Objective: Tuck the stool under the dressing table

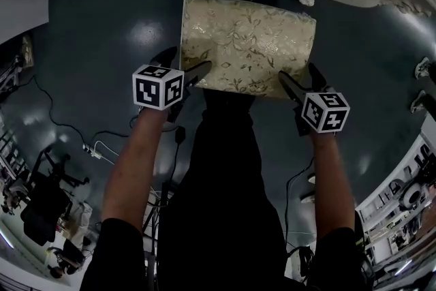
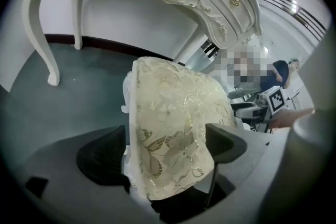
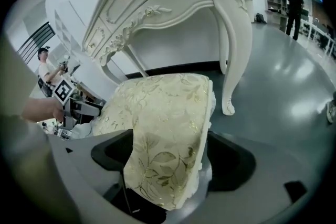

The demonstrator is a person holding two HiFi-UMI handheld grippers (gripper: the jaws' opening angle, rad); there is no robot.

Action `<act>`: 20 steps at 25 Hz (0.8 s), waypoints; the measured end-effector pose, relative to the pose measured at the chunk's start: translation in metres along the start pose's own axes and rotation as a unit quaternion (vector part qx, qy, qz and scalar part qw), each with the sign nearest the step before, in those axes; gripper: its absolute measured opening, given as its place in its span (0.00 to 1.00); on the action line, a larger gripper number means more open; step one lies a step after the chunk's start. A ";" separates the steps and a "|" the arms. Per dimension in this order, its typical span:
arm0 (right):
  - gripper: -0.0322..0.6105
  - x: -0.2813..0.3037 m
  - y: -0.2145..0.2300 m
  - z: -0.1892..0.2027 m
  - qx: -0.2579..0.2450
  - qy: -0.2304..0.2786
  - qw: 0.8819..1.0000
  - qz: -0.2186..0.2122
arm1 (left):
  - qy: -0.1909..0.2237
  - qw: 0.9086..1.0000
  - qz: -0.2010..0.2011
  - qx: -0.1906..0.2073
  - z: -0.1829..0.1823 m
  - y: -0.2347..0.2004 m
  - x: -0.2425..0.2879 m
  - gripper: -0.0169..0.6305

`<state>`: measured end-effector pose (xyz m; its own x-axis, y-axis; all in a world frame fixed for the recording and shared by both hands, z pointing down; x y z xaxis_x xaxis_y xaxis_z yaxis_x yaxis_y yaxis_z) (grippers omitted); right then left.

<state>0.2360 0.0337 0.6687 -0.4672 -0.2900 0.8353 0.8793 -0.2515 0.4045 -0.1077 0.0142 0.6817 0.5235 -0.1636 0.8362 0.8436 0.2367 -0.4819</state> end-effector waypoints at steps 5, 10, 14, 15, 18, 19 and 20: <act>0.70 0.008 0.014 0.013 0.072 -0.019 0.997 -0.026 | -0.031 0.999 0.031 -0.028 0.008 -0.005 0.015 0.77; 0.70 0.018 0.021 0.019 0.121 -0.012 0.990 -0.077 | -0.035 0.997 0.054 -0.030 0.007 -0.009 0.022 0.78; 0.70 0.023 0.023 0.019 0.124 -0.017 0.987 -0.099 | -0.042 0.996 0.074 -0.023 0.005 -0.012 0.025 0.78; 0.70 0.023 0.023 0.019 0.123 -0.017 0.987 -0.100 | -0.042 0.996 0.078 -0.022 0.004 -0.013 0.025 0.79; 0.70 0.030 0.024 0.015 0.123 -0.024 0.986 -0.106 | -0.049 0.994 0.091 -0.021 0.000 -0.018 0.029 0.79; 0.70 0.033 0.024 0.012 0.125 -0.031 0.985 -0.112 | -0.054 0.994 0.096 -0.020 -0.003 -0.020 0.030 0.79; 0.70 0.036 0.024 0.009 0.127 -0.037 0.984 -0.118 | -0.060 0.993 0.099 -0.019 -0.006 -0.022 0.031 0.79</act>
<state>0.2411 0.0259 0.7117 -0.6613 -0.1801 0.7282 0.7465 -0.0627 0.6624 -0.1095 -0.0015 0.7162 0.6636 -0.0018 0.7481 0.7306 0.2166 -0.6476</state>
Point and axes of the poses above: the fingertips, and each gripper's own axes: x forward along the fingers, y to its right, z out of its underside, the point moved 8 cm from there along -x, backward along the fingers, and after that the axes turned 2 degrees about -y, right-handed, at the moved point
